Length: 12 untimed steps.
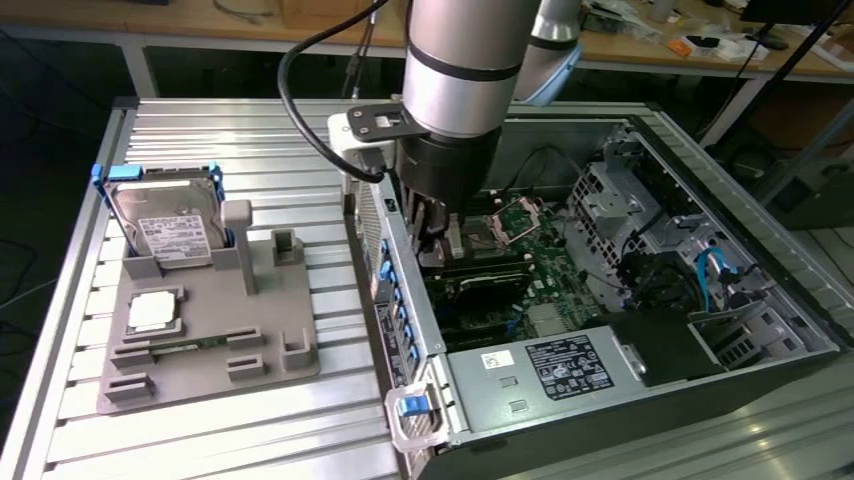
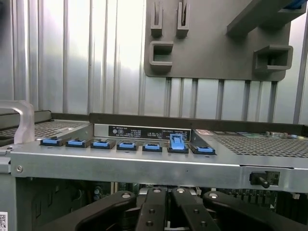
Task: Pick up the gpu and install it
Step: 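Press down on the gpu until it lock into place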
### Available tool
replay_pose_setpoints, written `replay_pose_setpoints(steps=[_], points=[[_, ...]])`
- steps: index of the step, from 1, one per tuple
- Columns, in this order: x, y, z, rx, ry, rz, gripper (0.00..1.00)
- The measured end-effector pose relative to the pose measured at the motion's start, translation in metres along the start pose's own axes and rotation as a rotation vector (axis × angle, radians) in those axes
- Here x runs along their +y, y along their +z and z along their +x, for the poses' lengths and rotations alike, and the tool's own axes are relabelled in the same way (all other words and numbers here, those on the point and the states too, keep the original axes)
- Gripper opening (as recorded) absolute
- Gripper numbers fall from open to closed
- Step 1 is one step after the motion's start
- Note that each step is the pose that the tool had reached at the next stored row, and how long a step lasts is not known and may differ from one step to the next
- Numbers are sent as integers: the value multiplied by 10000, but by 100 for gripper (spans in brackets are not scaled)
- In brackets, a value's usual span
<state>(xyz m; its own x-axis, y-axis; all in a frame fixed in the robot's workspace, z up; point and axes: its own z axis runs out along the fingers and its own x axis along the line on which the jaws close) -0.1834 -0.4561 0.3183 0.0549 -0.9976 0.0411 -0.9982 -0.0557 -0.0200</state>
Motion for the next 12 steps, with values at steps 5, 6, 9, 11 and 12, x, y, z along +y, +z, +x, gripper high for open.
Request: replay_pose_setpoints(steps=[5,6,9,11,12], points=[[-87,10,-14,0,-9,-145,11],[-109,13,-14,-1,-17,-189,11],[-185,21,-13,-11,-42,-339,11],[-240,27,-10,-16,-58,-433,11],[-275,30,-9,-19,-68,-491,11]])
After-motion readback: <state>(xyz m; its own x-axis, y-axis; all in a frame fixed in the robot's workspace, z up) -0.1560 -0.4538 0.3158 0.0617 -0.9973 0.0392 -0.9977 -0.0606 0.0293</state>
